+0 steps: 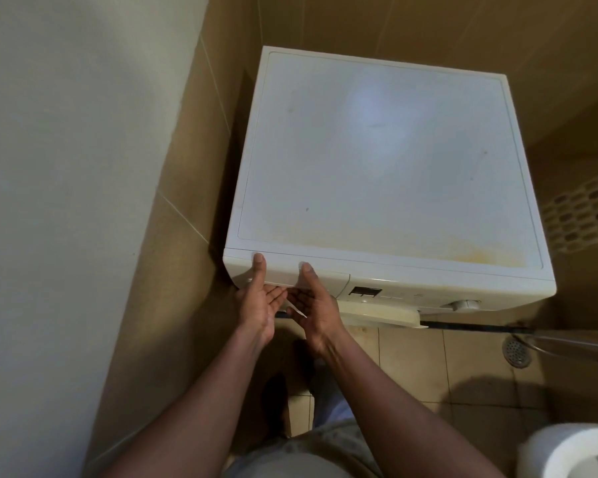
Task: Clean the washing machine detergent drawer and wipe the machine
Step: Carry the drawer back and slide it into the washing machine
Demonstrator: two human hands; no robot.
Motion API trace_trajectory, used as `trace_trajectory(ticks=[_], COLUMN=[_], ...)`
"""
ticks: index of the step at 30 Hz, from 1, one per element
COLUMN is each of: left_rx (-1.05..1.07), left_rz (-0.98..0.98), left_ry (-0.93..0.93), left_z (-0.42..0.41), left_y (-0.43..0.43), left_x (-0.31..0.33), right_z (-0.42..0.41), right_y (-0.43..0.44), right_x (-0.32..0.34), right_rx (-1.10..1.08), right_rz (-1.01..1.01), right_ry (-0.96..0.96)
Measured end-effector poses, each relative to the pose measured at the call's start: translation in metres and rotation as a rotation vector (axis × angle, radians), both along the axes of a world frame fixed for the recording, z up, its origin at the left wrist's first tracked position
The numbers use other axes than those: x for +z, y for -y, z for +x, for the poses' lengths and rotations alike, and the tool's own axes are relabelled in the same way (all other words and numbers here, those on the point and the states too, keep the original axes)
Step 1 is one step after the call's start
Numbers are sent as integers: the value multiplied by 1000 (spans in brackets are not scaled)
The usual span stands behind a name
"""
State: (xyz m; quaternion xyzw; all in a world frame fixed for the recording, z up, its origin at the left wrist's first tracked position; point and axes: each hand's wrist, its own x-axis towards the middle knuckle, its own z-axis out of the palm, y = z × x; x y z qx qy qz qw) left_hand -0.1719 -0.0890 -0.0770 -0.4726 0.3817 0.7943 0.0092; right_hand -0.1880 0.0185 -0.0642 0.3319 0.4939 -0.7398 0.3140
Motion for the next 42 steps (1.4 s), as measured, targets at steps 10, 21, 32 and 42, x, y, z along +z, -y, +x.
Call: trace_trajectory(ticks=[10,21,32,42], left_rx=[-96,-7,4,22], left_rz=[121,131,156,209], left_ry=[-14,-63,9,7], left_z=[-1,53,121,133], left_y=[-2,-13,-23,-25], left_x=[4,15,21,20], right_z=[-3,54,119,131], right_y=[8,-3,-22,-26], right_x=[18,15,11,2], right_rx=[-48,-22,18,16], right_rz=[-146,-112,-92,-77], right_ry=[32,4,30,33])
